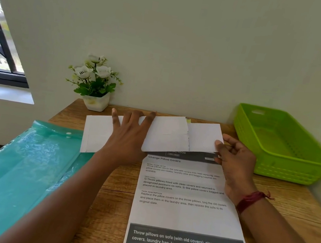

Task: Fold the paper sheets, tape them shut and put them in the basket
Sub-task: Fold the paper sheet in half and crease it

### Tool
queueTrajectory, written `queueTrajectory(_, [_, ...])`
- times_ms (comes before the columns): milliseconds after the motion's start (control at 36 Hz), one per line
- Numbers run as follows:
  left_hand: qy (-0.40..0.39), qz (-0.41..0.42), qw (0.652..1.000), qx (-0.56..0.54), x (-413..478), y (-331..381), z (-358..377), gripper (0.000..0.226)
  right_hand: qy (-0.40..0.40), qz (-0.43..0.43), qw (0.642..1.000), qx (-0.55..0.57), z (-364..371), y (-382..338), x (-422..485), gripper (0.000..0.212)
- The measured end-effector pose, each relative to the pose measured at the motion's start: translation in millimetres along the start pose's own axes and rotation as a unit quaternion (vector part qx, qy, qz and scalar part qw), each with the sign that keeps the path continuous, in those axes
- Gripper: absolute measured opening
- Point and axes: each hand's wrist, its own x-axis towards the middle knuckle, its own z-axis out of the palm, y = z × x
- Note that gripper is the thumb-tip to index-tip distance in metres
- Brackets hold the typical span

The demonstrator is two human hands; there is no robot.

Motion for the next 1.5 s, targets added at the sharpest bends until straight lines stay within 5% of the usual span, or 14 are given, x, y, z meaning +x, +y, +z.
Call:
queueTrajectory(528, [0.025,0.007,1.000,0.017,-0.5,8.2,2.8,0.114,-0.133,-0.021,0.991,-0.013,7.3,-2.1,-13.1,0.031])
queueTrajectory(694, [0.025,0.008,1.000,0.012,-0.5,12.6,2.7,0.114,-0.128,0.008,0.991,-0.025,10.5,-5.9,-18.7,0.016])
queueTrajectory(861, [0.019,0.008,1.000,0.009,-0.7,15.3,0.5,0.112,-0.160,0.058,0.985,-0.020,10.5,-16.8,-24.4,0.057])
queueTrajectory(1139, [0.018,0.014,1.000,0.012,-1.7,19.8,1.5,0.113,-0.212,0.096,0.973,0.003,14.0,-12.5,-28.3,0.067])
queueTrajectory(1389, [0.000,0.007,1.000,0.018,-1.7,22.3,2.0,0.115,-0.214,0.069,0.974,-0.035,15.3,-11.2,-31.0,0.022])
queueTrajectory(1500, [-0.004,0.002,1.000,0.023,-1.5,23.2,2.9,0.115,-0.238,0.049,0.968,-0.059,13.8,-10.7,-31.7,0.018])
